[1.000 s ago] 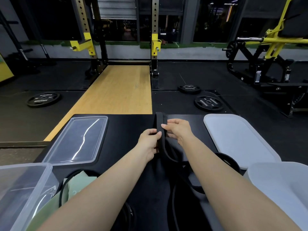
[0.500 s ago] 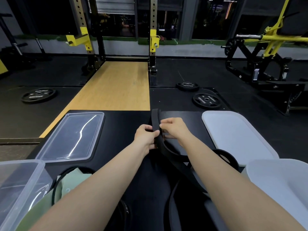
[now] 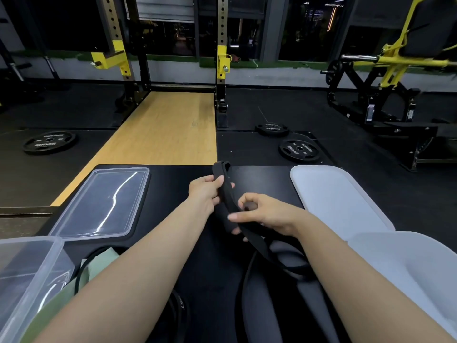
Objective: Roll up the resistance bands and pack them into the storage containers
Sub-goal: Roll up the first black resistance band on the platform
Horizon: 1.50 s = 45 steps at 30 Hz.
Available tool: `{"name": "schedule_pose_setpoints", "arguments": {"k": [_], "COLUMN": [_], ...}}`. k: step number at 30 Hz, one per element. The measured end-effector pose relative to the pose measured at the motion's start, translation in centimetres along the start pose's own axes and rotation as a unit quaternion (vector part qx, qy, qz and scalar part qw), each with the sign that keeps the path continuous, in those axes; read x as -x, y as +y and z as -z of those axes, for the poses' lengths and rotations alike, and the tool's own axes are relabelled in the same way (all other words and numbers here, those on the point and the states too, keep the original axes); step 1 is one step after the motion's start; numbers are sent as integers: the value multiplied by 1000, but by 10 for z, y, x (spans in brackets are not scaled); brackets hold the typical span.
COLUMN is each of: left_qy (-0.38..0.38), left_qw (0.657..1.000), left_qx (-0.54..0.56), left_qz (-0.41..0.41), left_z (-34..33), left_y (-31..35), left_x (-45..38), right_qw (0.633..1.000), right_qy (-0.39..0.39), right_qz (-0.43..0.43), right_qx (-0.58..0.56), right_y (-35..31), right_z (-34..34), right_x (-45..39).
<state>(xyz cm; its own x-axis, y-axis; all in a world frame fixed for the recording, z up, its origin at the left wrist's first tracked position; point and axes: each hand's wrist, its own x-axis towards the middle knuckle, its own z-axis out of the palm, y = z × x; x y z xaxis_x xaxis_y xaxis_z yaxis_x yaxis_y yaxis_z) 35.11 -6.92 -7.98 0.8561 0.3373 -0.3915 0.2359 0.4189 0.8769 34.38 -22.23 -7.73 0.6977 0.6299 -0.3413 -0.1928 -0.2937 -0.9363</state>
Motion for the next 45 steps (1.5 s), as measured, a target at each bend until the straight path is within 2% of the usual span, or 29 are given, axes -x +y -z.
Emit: {"name": "schedule_pose_setpoints", "arguments": {"k": [2,8,10,15,22,26,28,31,33,36,39,41,45], "left_qy": [7,-23,-36,-121,-62,-76,-59,-30,-15,3,7,11,7], "left_qw": [1000,998,998,986,991,989,991,994,995,996,996,997,998], "left_qx": [22,42,25,-67,-107,-114,-114,-106,-99,-86,-78,-66,-57], "left_qz": [7,29,49,97,55,54,34,2,-10,-20,-33,-35,-30], "left_z": [0,4,7,20,28,19,14,12,12,10,5,1,-6], "left_y": [1,0,-1,-7,-12,-12,-12,-12,-11,-6,0,1,-2], "left_x": [2,17,24,45,52,57,59,57,53,46,38,31,23], "right_qw": [999,990,985,976,985,975,974,970,968,975,989,992,988], "right_qy": [41,92,116,181,168,221,228,237,246,219,147,122,125], "right_qz": [22,17,13,7,-23,-12,-1,19,31,13,-28,-36,-23], "right_qx": [-21,-105,-123,-118,-14,-3,-6,57,45,-37,1,-20,-89], "right_y": [5,12,12,12,15,21,22,18,15,8,2,2,9], "right_z": [-4,-12,-14,-22,-31,-26,-28,-34,-34,-26,-18,-13,0], "right_x": [-1,3,5,5,-4,-5,-5,-5,-5,-1,2,1,-4]}}
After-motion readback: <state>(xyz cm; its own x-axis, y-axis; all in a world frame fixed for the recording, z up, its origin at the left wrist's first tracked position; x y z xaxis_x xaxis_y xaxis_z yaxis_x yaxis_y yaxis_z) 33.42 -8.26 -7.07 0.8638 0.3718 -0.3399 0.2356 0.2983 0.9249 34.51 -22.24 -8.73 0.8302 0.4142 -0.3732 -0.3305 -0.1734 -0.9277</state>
